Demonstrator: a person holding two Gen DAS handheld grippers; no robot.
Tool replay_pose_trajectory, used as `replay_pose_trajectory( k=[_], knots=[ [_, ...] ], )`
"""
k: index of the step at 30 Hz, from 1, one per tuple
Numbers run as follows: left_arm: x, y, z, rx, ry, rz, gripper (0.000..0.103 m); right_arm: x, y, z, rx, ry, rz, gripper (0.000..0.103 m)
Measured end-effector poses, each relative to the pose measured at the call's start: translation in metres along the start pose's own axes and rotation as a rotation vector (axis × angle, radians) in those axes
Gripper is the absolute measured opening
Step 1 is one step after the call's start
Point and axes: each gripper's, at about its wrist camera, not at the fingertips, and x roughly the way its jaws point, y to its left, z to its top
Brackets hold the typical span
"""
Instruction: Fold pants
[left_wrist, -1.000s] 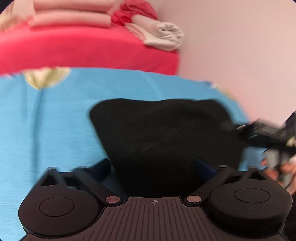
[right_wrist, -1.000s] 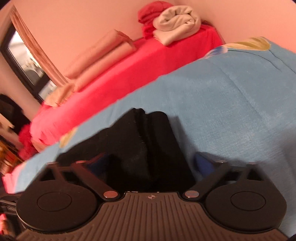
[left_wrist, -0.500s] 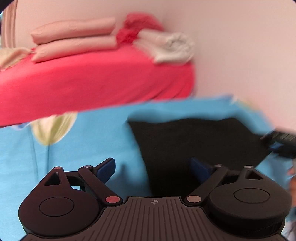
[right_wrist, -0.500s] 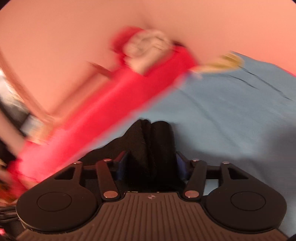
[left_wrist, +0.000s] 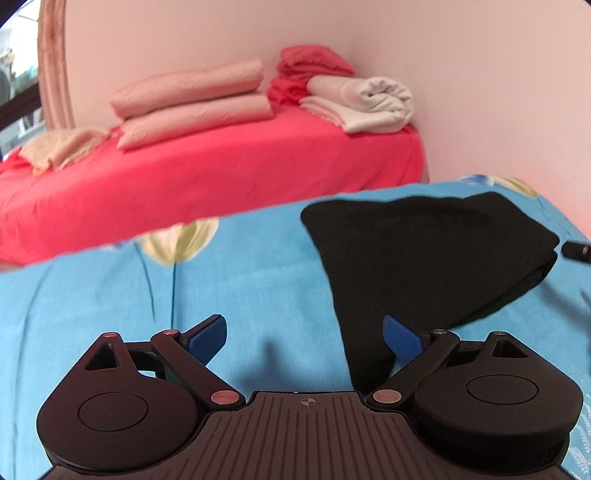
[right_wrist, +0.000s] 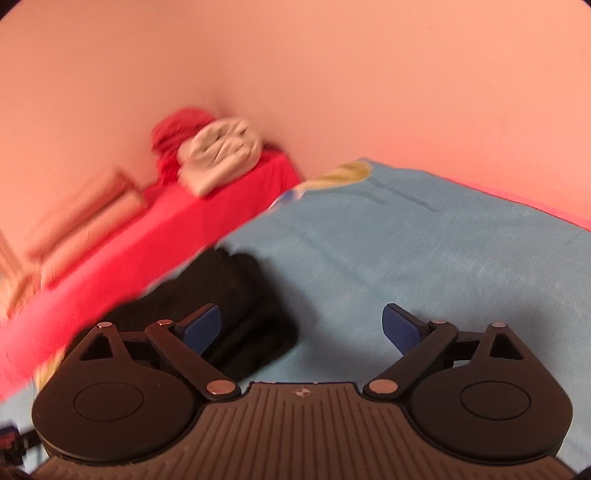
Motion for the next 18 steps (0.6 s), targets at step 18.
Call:
replay_pose_trajectory(
  k=[18],
  knots=[
    [0.005, -0.002, -0.013, 0.007, 0.062, 0.035, 0.103, 0.003, 0.045, -0.04, -0.239, 0.128, 0.079, 0.098]
  ],
)
